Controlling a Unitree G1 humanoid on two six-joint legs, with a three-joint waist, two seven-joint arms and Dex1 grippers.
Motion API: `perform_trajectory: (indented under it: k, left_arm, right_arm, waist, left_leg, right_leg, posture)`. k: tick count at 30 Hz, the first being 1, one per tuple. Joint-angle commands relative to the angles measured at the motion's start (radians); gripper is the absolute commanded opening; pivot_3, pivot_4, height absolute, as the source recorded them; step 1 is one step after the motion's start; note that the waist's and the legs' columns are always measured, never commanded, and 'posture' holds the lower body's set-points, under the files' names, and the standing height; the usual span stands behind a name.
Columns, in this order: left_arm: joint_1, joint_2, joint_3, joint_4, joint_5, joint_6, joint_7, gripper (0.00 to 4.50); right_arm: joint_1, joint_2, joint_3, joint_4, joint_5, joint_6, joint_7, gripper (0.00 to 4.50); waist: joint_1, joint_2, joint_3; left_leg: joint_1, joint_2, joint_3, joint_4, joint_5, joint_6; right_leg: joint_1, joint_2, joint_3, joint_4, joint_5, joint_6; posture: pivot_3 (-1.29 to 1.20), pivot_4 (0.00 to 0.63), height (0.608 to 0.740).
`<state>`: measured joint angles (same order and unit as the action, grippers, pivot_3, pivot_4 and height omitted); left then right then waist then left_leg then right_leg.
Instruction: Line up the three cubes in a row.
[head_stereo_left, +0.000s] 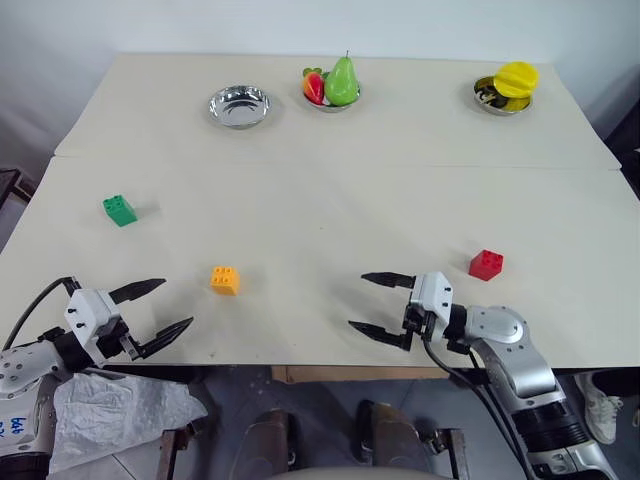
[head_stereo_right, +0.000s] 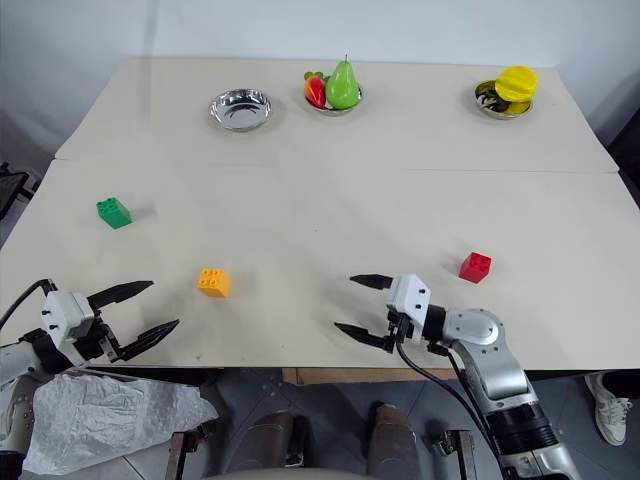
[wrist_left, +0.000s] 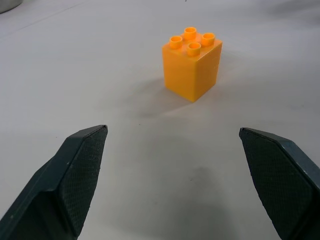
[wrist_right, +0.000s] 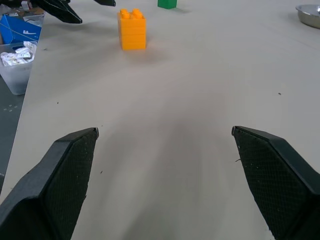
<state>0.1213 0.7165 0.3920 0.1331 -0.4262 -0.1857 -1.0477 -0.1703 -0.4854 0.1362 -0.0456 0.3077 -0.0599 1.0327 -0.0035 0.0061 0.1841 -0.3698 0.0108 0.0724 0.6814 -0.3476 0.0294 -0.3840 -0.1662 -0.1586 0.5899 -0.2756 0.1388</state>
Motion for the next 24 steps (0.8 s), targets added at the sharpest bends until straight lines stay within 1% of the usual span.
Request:
perform_trajectory:
  k: [1,2,5,7,9,11,13,14,16,18,20,24]
  left_arm:
    - [0.011,0.002,0.020,-0.014,-0.004,-0.019,0.003,4.49]
    - [0.016,0.001,0.023,-0.020,-0.007,-0.013,0.007,4.49]
    - [0.036,0.006,0.070,-0.090,-0.121,0.086,-0.006,4.49]
    - [0.043,0.023,0.101,-0.147,-0.199,0.186,0.004,4.49]
    - [0.037,0.042,0.125,-0.220,-0.270,0.279,0.015,4.49]
    - [-0.051,0.042,0.058,-0.309,-0.289,0.341,0.054,4.49]
    - [-0.143,0.031,-0.048,-0.357,-0.239,0.350,0.053,4.49]
    - [-0.165,0.029,-0.076,-0.363,-0.220,0.348,0.044,4.49]
    - [-0.234,0.009,-0.146,-0.349,-0.186,0.342,0.034,4.49]
    - [-0.288,-0.012,-0.191,-0.336,-0.183,0.361,0.038,4.49]
    - [-0.349,-0.038,-0.255,-0.306,-0.149,0.351,0.020,4.49]
    - [-0.429,-0.080,-0.348,-0.263,-0.098,0.345,-0.008,4.49]
  right_arm:
    - [0.001,0.006,-0.001,-0.018,0.008,-0.010,0.002,4.50]
    - [0.003,0.006,-0.004,-0.019,0.010,-0.012,0.003,4.50]
    - [0.025,-0.002,-0.053,-0.070,0.069,-0.005,0.003,4.50]
    - [0.043,-0.019,-0.098,-0.126,0.129,0.018,0.004,4.50]
    - [0.062,-0.027,-0.164,-0.179,0.196,0.071,-0.037,4.50]
    - [0.111,-0.057,-0.302,-0.243,0.290,0.147,-0.110,4.50]
    - [0.170,-0.073,-0.427,-0.269,0.329,0.177,-0.178,4.50]
    - [0.189,-0.075,-0.456,-0.278,0.334,0.185,-0.197,4.50]
    - [0.268,-0.069,-0.523,-0.281,0.288,0.141,-0.223,4.50]
    - [0.325,-0.045,-0.581,-0.278,0.248,0.100,-0.272,4.50]
    - [0.383,0.000,-0.640,-0.247,0.215,0.049,-0.331,4.50]
    - [0.462,0.055,-0.675,-0.195,0.170,0.012,-0.391,4.50]
  waist:
    - [0.000,0.000,0.000]
    - [0.000,0.000,0.000]
    - [0.000,0.000,0.000]
    - [0.002,0.000,0.000]
    - [0.003,0.000,0.000]
    - [0.018,0.001,0.001]
    - [0.036,0.001,0.001]
    - [0.038,0.000,0.000]
    - [0.033,0.001,0.000]
    - [0.031,0.001,0.000]
    - [0.024,0.001,0.000]
    - [0.021,0.001,-0.001]
  left_leg:
    - [0.000,0.000,0.000,0.000,0.000,0.000]
    - [0.000,0.000,0.000,0.000,0.000,0.000]
    - [0.000,0.000,0.000,0.000,0.000,0.000]
    - [-0.001,0.000,-0.001,0.000,0.000,0.000]
    - [-0.001,0.000,-0.001,0.000,0.000,0.000]
    - [0.000,0.000,-0.001,0.001,0.000,0.000]
    - [0.000,-0.001,-0.002,0.001,0.000,0.000]
    - [0.000,-0.002,-0.003,0.002,0.000,0.000]
    - [0.000,-0.002,-0.002,0.001,-0.001,0.001]
    - [0.000,-0.004,-0.001,0.000,-0.001,0.000]
    - [0.000,-0.005,0.001,0.000,-0.001,0.000]
    - [0.002,-0.005,0.008,0.000,-0.001,-0.001]
  right_leg:
    - [0.000,0.000,0.000,0.000,0.000,0.000]
    - [0.000,0.000,0.000,0.000,0.000,0.000]
    - [0.000,0.000,0.000,0.000,0.000,0.000]
    - [0.000,0.000,0.000,0.000,0.000,0.000]
    - [0.000,0.000,0.000,0.000,0.000,0.000]
    - [0.001,0.000,0.000,0.000,0.000,0.000]
    - [0.002,-0.001,0.000,0.000,0.000,0.000]
    - [0.003,-0.001,0.000,0.000,0.001,-0.001]
    - [0.003,-0.001,0.000,0.000,0.001,-0.001]
    - [0.002,0.001,0.000,-0.001,0.001,-0.001]
    - [0.000,0.002,0.000,0.000,0.000,-0.001]
    - [0.000,0.002,0.003,0.001,0.000,-0.001]
  posture:
    - [0.00,0.150,0.740]
    - [0.00,0.150,0.740]
    - [0.00,0.150,0.740]
    - [0.00,0.150,0.740]
    - [0.00,0.150,0.740]
    - [0.00,0.150,0.740]
    - [0.00,0.150,0.740]
    - [0.00,0.150,0.740]
    - [0.00,0.150,0.740]
    - [0.00,0.150,0.740]
    - [0.00,0.150,0.740]
    - [0.00,0.150,0.740]
